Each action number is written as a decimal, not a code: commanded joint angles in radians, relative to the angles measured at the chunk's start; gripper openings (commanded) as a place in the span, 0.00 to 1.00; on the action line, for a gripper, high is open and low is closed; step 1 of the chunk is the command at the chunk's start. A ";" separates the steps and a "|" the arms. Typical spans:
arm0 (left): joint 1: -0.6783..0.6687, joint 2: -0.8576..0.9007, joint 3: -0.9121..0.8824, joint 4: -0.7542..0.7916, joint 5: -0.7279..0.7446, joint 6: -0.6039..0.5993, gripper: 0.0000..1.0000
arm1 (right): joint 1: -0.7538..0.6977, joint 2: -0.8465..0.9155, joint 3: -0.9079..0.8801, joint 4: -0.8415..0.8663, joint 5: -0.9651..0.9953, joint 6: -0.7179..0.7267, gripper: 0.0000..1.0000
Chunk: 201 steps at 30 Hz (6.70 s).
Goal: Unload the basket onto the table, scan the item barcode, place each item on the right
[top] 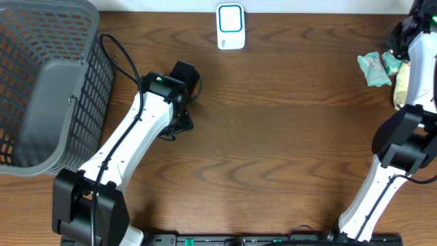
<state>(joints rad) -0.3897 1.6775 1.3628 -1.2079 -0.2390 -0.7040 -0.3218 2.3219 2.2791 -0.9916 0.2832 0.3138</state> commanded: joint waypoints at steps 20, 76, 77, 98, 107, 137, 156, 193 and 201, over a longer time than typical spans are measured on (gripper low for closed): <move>0.002 -0.005 -0.005 -0.006 -0.016 -0.008 0.98 | -0.004 -0.276 0.008 -0.153 -0.160 0.004 0.91; 0.002 -0.005 -0.005 -0.006 -0.016 -0.009 0.98 | 0.510 -1.512 -0.998 -0.410 -0.681 0.186 0.99; 0.002 -0.005 -0.005 -0.006 -0.016 -0.009 0.98 | 0.510 -1.512 -0.998 -0.412 -0.678 0.187 0.99; 0.002 -0.005 -0.005 -0.006 -0.016 -0.009 0.98 | 0.510 -1.537 -1.093 -0.270 -0.562 -0.278 0.99; 0.002 -0.005 -0.005 -0.006 -0.016 -0.009 0.97 | 0.486 -1.757 -1.381 0.028 -0.566 -0.463 0.99; 0.002 -0.005 -0.005 -0.006 -0.016 -0.008 0.98 | 0.373 -2.316 -1.982 0.594 -0.566 -0.552 0.99; 0.002 -0.005 -0.005 -0.006 -0.016 -0.008 0.98 | 0.373 -2.316 -2.256 1.007 -0.399 -0.341 0.99; 0.002 -0.005 -0.005 -0.006 -0.016 -0.009 0.98 | 0.373 -2.316 -2.274 0.912 -0.293 -0.278 0.99; 0.002 -0.005 -0.005 -0.006 -0.016 -0.009 0.98 | 0.373 -2.316 -2.274 0.916 -0.293 -0.277 0.99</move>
<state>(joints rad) -0.3897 1.6775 1.3624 -1.2079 -0.2390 -0.7040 0.0574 0.0120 0.0082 -0.0715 -0.0254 0.0376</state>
